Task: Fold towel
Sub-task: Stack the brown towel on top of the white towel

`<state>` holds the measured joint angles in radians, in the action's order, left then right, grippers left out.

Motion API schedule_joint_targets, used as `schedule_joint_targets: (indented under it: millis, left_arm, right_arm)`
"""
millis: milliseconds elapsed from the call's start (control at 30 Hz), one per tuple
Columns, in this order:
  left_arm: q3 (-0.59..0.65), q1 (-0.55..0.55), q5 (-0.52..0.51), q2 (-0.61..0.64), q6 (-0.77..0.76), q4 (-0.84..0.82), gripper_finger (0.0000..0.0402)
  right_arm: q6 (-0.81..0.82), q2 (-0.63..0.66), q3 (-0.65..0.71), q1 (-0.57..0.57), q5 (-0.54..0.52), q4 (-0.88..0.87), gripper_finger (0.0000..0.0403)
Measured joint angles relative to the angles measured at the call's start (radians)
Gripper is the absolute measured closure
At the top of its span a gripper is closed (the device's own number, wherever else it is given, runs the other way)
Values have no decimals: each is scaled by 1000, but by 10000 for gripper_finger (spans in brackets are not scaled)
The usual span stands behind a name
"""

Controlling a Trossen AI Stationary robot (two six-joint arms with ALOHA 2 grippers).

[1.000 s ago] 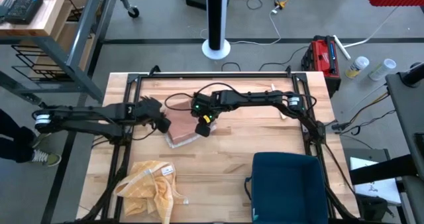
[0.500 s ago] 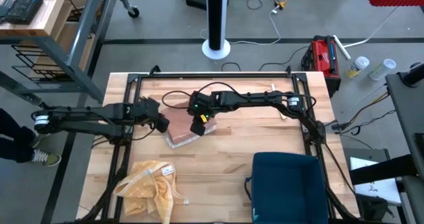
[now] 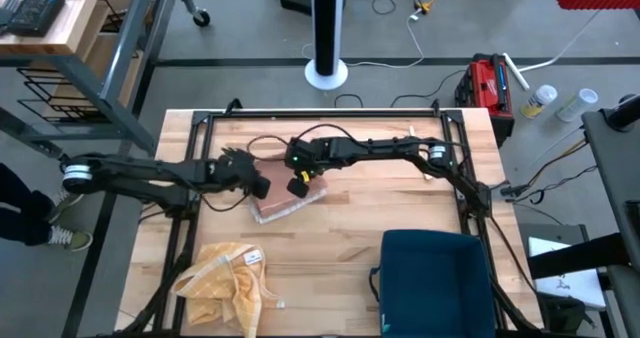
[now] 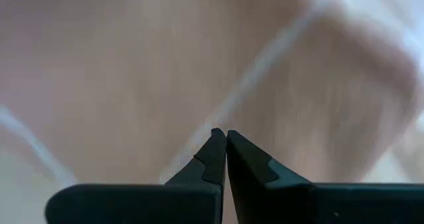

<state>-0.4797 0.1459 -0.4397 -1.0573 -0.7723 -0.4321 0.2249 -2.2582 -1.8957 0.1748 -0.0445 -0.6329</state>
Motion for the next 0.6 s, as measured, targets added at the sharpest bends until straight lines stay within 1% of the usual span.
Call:
schedule_joint_targets:
  millis: [133,200,267,333,400,500,600]
  left_arm:
    - [-16,-1,10,-82,-30,-69,380]
    - [-29,-1,12,-94,-34,-125,380]
    - [-46,-1,12,-99,-33,-145,380]
    - [-57,-2,19,-82,-30,-169,380]
    - [-70,-4,59,-63,-16,-167,380]
    - [-74,-13,137,-21,7,-172,380]
    - [-75,-28,152,12,8,-172,380]
  right_arm:
    - [2,-2,3,-8,-1,-107,395]
    - [3,-3,4,-14,-1,-144,395]
    - [3,-1,5,-22,0,-177,395]
    - [3,2,5,-33,31,-212,395]
    - [1,6,5,-53,67,-260,395]
    - [-6,9,5,-88,70,-303,395]
    - [-7,18,6,-109,71,-276,395]
